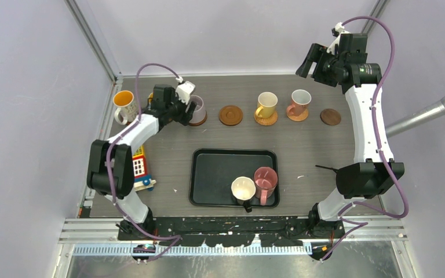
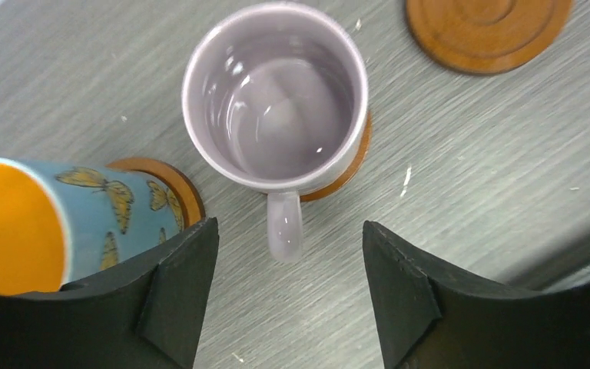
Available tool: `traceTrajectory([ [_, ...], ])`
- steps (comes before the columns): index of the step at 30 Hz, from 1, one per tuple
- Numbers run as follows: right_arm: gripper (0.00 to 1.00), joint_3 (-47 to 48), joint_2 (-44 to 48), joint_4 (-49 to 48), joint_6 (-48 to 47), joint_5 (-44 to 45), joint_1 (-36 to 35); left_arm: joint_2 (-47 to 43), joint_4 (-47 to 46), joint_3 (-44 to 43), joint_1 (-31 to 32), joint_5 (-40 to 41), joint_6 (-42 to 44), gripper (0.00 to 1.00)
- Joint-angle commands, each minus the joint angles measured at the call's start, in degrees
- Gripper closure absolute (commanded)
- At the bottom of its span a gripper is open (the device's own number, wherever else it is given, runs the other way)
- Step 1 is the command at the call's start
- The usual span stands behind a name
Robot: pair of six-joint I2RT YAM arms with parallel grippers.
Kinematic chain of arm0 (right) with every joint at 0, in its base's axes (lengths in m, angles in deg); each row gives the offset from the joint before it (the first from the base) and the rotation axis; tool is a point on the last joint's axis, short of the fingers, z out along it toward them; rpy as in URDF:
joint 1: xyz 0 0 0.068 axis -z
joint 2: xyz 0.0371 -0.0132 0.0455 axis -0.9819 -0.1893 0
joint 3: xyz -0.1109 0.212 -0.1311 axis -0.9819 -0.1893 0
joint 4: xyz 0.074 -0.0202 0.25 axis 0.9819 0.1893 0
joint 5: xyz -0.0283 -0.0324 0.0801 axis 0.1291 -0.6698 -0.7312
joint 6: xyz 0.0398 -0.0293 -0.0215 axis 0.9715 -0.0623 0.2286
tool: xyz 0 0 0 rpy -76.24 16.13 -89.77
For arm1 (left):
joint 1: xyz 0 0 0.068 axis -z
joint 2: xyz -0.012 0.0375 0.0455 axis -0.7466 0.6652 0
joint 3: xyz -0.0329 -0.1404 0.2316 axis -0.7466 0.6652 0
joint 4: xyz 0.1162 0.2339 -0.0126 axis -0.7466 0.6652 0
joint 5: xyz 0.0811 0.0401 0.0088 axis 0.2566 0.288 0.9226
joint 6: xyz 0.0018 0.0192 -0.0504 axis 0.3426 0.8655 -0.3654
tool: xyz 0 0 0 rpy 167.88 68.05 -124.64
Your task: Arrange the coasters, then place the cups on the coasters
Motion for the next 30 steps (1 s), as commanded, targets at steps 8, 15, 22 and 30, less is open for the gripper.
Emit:
traceTrajectory([
  [8, 0.18, -3.5, 3.4, 2.3, -11.8, -10.3, -0.4, -12.0, 25.3, -8.0, 6.9, -15.7, 4.7, 0.21],
  [15, 0.18, -11.0, 7.7, 7.6, -21.3, -16.0, -0.6, -18.3, 31.3, -1.5, 20.9, -19.1, 9.5, 0.20],
  [22, 0.20, -19.4, 12.5, 11.7, -29.1, -12.9, -7.7, -19.0, 32.2, 1.5, 29.1, -21.2, 12.2, 0.12],
  [30, 0.21, -22.1, 13.1, 12.4, -29.0, -12.6, -9.6, -15.8, 32.9, -1.8, 36.6, -20.8, 14.9, 0.10],
])
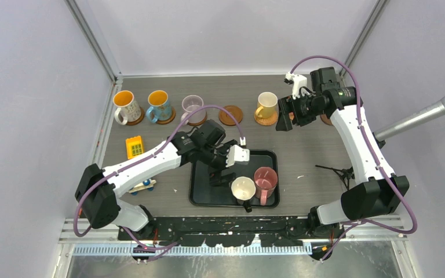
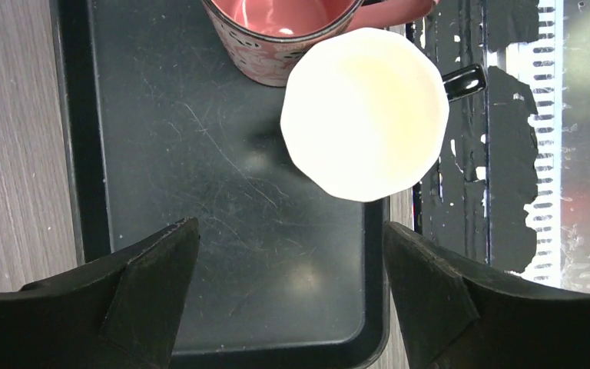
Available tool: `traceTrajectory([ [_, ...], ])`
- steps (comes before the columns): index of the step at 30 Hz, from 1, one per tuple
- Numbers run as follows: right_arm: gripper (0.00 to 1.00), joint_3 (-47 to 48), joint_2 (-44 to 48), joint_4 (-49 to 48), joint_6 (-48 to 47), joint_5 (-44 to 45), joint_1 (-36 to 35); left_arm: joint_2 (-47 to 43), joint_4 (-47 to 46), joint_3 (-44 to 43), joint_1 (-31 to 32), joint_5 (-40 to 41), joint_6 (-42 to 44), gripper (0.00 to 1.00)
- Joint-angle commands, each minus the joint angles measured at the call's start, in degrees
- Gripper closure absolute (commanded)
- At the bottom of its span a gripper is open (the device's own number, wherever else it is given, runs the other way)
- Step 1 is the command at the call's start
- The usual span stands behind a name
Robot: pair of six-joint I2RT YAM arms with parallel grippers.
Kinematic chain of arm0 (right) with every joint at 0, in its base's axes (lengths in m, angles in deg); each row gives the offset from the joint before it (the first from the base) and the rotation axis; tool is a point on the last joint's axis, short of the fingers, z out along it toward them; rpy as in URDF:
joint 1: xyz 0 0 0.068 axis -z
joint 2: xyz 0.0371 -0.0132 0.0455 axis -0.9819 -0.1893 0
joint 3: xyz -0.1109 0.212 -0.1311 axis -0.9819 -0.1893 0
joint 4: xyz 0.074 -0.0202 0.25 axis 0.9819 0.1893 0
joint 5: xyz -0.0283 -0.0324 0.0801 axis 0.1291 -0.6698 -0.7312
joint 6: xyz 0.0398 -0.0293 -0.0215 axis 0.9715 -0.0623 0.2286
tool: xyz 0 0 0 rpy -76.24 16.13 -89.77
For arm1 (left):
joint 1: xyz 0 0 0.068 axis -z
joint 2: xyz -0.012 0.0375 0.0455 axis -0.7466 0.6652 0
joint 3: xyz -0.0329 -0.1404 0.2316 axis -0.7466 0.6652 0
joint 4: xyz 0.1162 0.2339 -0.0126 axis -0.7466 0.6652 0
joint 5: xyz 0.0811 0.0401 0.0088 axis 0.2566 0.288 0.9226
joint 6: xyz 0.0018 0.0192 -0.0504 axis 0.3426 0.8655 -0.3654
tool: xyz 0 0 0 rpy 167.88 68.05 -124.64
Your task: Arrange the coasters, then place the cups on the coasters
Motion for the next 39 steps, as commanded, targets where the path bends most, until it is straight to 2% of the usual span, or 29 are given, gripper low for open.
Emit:
traceTrajectory([
  [1, 0.22, -0.2, 2.1, 0.5, -1.6, -0.1, 0.0, 1.3, 0.3, -3.5, 0.8, -1.8, 0.8, 0.10],
  [4, 0.22, -0.8, 3.6, 2.3, -4.4, -3.0, -0.8, 0.7, 1.2, -3.1, 1.6, -2.0, 2.3, 0.08],
  [8, 0.22, -4.6, 6.1, 1.9, -5.8, -1.0, -2.9, -1.3, -0.2, -0.5, 2.1, -3.0, 3.2, 0.01],
  [13, 0.22, -7.0, 7.0, 1.3, -5.3, -0.4, -3.3, 1.2, 4.2, -2.9, 6.2, -3.0, 10.2, 0.00],
  [18, 0.22, -6.8, 6.8, 1.0, -5.6, 1.5, -3.3, 3.4, 7.8, -5.4, 10.3, -2.7, 13.3, 0.00],
  [26, 0.22, -5.7, 7.1, 1.1, -4.9, 2.9, -3.3, 4.3, 2.1, -4.5, 13.1, 2.7, 8.9, 0.00],
  [39, 0.22, -5.6, 7.4, 0.5, -5.1, 2.8, -3.3, 2.2, 3.3, -4.3, 13.1, 8.3, 9.8, 0.00],
])
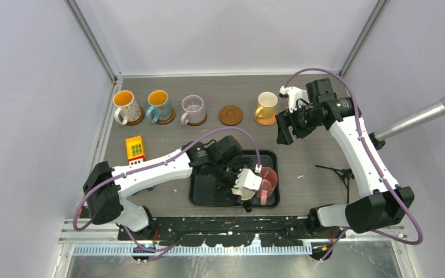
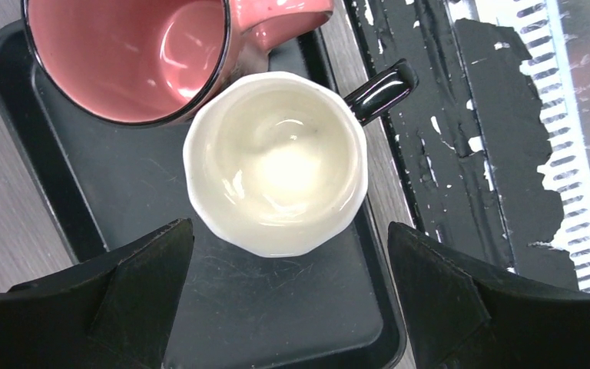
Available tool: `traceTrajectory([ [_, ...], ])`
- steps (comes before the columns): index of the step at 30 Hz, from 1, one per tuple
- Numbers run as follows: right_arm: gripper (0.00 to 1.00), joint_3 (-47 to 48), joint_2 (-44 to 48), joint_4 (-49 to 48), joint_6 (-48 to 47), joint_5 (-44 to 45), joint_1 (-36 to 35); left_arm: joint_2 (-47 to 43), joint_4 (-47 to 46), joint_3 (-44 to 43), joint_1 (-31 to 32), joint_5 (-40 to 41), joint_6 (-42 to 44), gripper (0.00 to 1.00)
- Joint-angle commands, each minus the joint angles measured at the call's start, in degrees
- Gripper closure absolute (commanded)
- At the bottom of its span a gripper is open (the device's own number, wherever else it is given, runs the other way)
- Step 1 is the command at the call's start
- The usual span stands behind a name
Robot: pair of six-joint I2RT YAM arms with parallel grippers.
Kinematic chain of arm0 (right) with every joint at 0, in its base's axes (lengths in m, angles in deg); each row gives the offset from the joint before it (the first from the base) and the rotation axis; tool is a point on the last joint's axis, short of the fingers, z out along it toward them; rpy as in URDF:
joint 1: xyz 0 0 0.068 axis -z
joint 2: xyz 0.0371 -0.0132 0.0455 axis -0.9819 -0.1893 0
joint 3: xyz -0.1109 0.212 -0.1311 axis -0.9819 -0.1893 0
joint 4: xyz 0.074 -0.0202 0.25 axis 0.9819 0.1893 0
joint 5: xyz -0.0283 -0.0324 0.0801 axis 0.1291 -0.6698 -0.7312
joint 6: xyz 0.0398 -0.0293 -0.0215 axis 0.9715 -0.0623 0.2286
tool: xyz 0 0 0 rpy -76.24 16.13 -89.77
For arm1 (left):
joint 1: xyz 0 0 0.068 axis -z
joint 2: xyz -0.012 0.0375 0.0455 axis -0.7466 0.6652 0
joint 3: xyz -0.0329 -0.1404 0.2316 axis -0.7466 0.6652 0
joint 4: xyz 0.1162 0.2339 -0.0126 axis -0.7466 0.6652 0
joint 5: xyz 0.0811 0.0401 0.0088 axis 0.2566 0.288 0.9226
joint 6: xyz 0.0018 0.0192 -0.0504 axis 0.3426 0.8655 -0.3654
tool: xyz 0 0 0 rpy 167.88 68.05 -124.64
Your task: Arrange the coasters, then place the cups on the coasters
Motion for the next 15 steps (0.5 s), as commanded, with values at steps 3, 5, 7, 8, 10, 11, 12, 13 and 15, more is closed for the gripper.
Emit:
traceTrajectory([
  [3, 0.22, 1.6, 1.6, -1.6, -0.1, 0.5, -0.1, -0.1, -0.5, -1.0, 0.3, 3.6, 0.1, 0.00],
  [5, 0.22, 1.7, 1.6, -1.6, -0.1, 0.6, -0.1, 0.2, -1.4, -0.8, 0.3, 3.5, 0.2, 0.00],
  [7, 0.22, 1.7, 1.4, -1.6, -0.1, 0.8, -0.1, 0.8, -1.9, -0.8, 0.3, 3.3, 0.1, 0.00],
  [8, 0.22, 1.9, 1.4, -1.6, -0.1, 0.9, 0.0, 1.1, -2.2, -0.8, 0.2, 3.2, 0.0, 0.00],
  [10, 0.22, 1.8, 1.4, -1.6, 0.0, 1.2, -0.1, 1.7, -2.8, -0.9, 0.3, 2.5, 0.0, 0.00],
  [11, 0.22, 1.8, 1.4, -1.6, 0.0, 1.2, 0.0, 2.0, -2.9, -1.0, 0.3, 1.7, 0.0, 0.00],
  [12, 0.22, 1.7, 1.5, -1.6, -0.1, 1.3, -0.1, 2.4, -2.9, -1.2, 0.4, 1.0, -0.1, 0.00],
  [13, 0.22, 1.6, 1.5, -1.6, 0.0, 1.3, 0.0, 2.9, -2.7, -1.5, 0.6, 0.3, -0.2, 0.00],
  [15, 0.22, 1.7, 1.3, -1.6, 0.0, 1.4, -0.1, 3.8, -3.2, -1.7, 0.9, -0.3, -0.4, 0.00],
])
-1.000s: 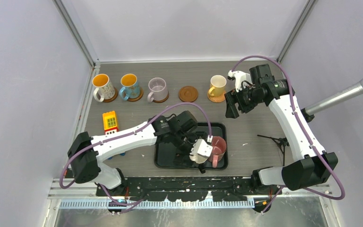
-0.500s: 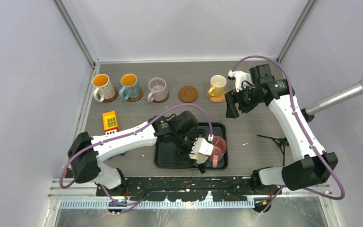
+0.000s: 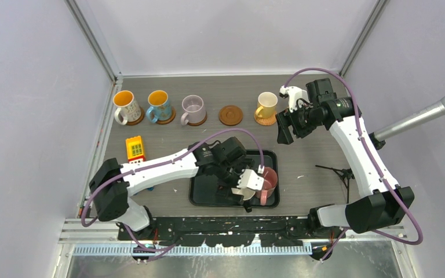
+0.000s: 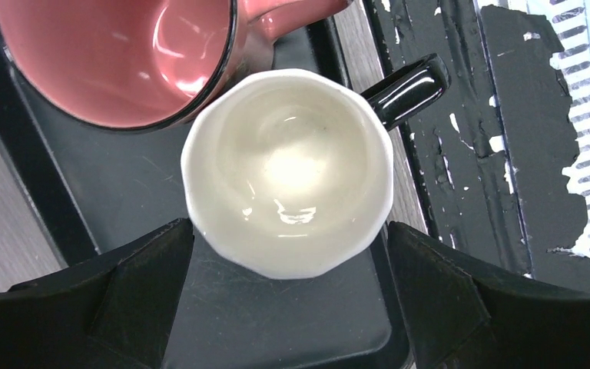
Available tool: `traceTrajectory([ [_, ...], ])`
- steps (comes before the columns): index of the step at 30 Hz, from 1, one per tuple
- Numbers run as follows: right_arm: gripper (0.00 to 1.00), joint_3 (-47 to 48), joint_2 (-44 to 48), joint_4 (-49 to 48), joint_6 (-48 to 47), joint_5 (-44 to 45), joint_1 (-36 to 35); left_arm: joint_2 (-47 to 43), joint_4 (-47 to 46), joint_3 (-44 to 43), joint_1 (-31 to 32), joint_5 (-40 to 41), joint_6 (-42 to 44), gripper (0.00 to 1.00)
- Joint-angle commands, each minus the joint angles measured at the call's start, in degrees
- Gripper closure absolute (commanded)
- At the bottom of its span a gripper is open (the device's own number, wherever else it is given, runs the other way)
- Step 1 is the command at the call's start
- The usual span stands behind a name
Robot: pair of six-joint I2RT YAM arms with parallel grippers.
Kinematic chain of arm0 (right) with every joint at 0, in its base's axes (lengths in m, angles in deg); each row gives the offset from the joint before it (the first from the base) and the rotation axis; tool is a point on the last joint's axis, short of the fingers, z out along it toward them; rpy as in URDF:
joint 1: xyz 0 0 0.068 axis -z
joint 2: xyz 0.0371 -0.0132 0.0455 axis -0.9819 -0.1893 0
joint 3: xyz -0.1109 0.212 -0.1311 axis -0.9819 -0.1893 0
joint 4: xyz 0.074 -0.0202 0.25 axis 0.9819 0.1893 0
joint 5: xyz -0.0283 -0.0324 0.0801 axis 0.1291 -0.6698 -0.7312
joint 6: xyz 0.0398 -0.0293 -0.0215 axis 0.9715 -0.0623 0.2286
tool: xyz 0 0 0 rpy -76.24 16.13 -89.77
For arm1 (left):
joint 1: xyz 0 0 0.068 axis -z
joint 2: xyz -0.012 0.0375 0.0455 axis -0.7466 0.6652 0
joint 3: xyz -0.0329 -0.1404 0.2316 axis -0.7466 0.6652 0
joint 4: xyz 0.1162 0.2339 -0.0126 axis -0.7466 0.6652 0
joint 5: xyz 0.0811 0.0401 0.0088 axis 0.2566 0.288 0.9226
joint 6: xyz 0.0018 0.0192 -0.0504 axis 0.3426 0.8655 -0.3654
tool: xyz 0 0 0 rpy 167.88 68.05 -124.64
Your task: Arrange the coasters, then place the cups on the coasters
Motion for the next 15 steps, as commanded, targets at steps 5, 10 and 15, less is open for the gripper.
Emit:
traceTrajectory([
  [5, 0.22, 1.6, 1.2, -1.5, 0.2, 1.0, -0.1, 2.9, -3.7, -1.9, 0.9, -2.8, -1.1, 0.00],
  [10, 0.22, 1.2, 1.3, -1.5, 0.2, 1.2, -0.1, 4.2, -5.8, -1.8, 1.0, -2.4, -2.6, 0.00],
  [15, 0.22, 1.4, 1.1, -1.7, 0.2, 1.4, 0.0, 4.0, -8.2, -0.4, 1.1, -1.3, -3.6, 0.00],
])
